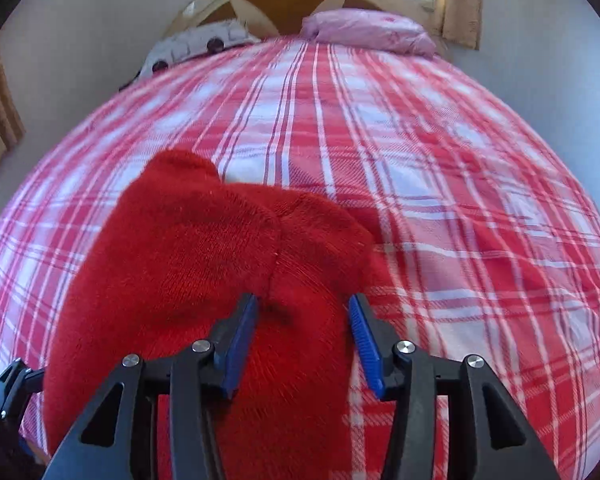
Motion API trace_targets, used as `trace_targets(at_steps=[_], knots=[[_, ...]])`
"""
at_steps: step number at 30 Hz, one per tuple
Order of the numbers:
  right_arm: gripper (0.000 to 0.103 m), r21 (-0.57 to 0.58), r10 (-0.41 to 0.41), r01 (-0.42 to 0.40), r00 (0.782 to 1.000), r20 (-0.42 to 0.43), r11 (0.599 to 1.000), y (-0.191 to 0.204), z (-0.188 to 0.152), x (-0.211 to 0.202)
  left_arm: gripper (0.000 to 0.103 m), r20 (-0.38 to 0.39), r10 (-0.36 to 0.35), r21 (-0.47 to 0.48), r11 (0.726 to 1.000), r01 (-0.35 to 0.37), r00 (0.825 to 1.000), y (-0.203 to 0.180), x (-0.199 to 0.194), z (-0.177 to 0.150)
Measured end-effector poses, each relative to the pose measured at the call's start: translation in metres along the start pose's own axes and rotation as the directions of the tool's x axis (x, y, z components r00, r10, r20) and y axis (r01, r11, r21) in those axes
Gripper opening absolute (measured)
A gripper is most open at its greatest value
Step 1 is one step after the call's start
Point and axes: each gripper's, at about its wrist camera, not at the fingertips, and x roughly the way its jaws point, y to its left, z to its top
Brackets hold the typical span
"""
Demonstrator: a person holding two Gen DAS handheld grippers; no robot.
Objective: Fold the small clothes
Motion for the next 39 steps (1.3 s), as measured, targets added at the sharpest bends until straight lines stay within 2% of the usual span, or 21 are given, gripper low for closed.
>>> trace_targets(at_steps=[2,3,5,6,7,8,9,12,14,19,22,26,30,32,34,35,37,38,39], knots=[[0.048,0.005,0.014,-0.014,0.998,0.059,1.000,-0.003,-0.013,-0.029,0.103,0.006,-0.014,-0.010,1.000,0.014,1.000,0.003,-0.003,-0.001],[0.048,0.023,0.047,-0.049,0.996,0.075,0.999,-0.005,-0.021,-0.042,0.103,0.009,-0.021,-0.017,1.000,0.021,1.000,0.004,-0.003,-0.002],[0.047,0.060,0.105,-0.109,0.992,0.064,0.992,-0.012,-0.039,-0.064,0.103,0.016,-0.037,-0.028,0.999,0.037,0.999,0.006,-0.005,-0.003],[0.045,0.066,0.108,-0.112,0.992,0.061,0.992,-0.013,-0.045,-0.069,0.103,0.016,-0.043,-0.033,0.998,0.044,0.999,0.007,-0.006,-0.003],[0.037,0.060,0.112,-0.116,0.992,0.055,0.991,-0.013,-0.055,-0.075,0.103,0.016,-0.044,-0.034,0.998,0.045,0.999,0.007,-0.005,-0.003],[0.032,0.049,0.122,-0.124,0.991,0.046,0.991,-0.011,-0.062,-0.078,0.103,0.016,-0.042,-0.032,0.999,0.042,0.999,0.006,-0.005,-0.003],[0.031,0.034,0.127,-0.128,0.992,0.025,0.991,-0.008,-0.071,-0.078,0.103,0.016,-0.040,-0.030,0.999,0.040,0.999,0.005,-0.005,-0.003],[0.030,-0.005,0.068,-0.068,0.997,-0.041,0.998,-0.006,-0.090,-0.059,0.103,0.009,-0.027,-0.017,0.999,0.027,1.000,0.002,-0.004,-0.003],[0.030,0.038,0.087,-0.086,0.995,-0.048,0.996,-0.012,-0.097,-0.051,0.103,-0.004,-0.008,0.007,1.000,0.008,1.000,-0.003,-0.002,-0.002],[0.030,-0.007,0.083,-0.083,0.996,-0.037,0.997,-0.009,-0.096,-0.057,0.103,-0.002,0.000,0.022,1.000,0.000,1.000,-0.005,-0.006,-0.006],[0.039,-0.005,0.095,-0.096,0.995,-0.036,0.995,-0.015,-0.099,-0.061,0.103,0.014,-0.045,-0.031,0.998,0.046,0.999,0.007,-0.013,-0.008],[0.041,0.038,0.167,-0.168,0.985,0.038,0.985,-0.027,-0.095,-0.079,0.103,0.101,-0.035,-0.113,0.992,0.046,0.994,0.023,-0.029,-0.012],[0.044,0.059,0.178,-0.186,0.978,0.113,0.981,-0.032,-0.075,-0.087,0.103,0.102,-0.076,-0.204,0.974,0.096,0.992,0.041,-0.028,-0.014],[0.044,0.066,0.180,-0.193,0.970,0.165,0.979,-0.033,-0.059,-0.089,0.103,0.094,-0.058,-0.189,0.979,0.075,0.994,0.038,-0.026,-0.014],[0.044,0.071,0.226,-0.243,0.956,0.187,0.967,-0.031,-0.042,-0.084,0.103,0.082,-0.036,-0.167,0.985,0.050,0.996,0.033,-0.024,-0.013],[0.044,0.074,0.259,-0.276,0.948,0.183,0.958,-0.028,-0.035,-0.079,0.103,0.080,-0.032,-0.162,0.986,0.045,0.996,0.030,-0.024,-0.013],[0.044,0.072,0.356,-0.363,0.930,0.094,0.929,-0.016,-0.026,-0.052,0.103,0.080,-0.032,-0.157,0.987,0.044,0.996,0.028,-0.023,-0.014],[0.044,0.064,0.358,-0.359,0.933,0.031,0.931,-0.008,-0.026,-0.036,0.103,0.079,-0.030,-0.157,0.987,0.042,0.996,0.028,-0.023,-0.013],[0.044,0.034,0.307,-0.306,0.952,-0.010,0.951,-0.001,-0.028,-0.022,0.103,0.081,-0.024,-0.153,0.988,0.036,0.996,0.027,-0.023,-0.013]])
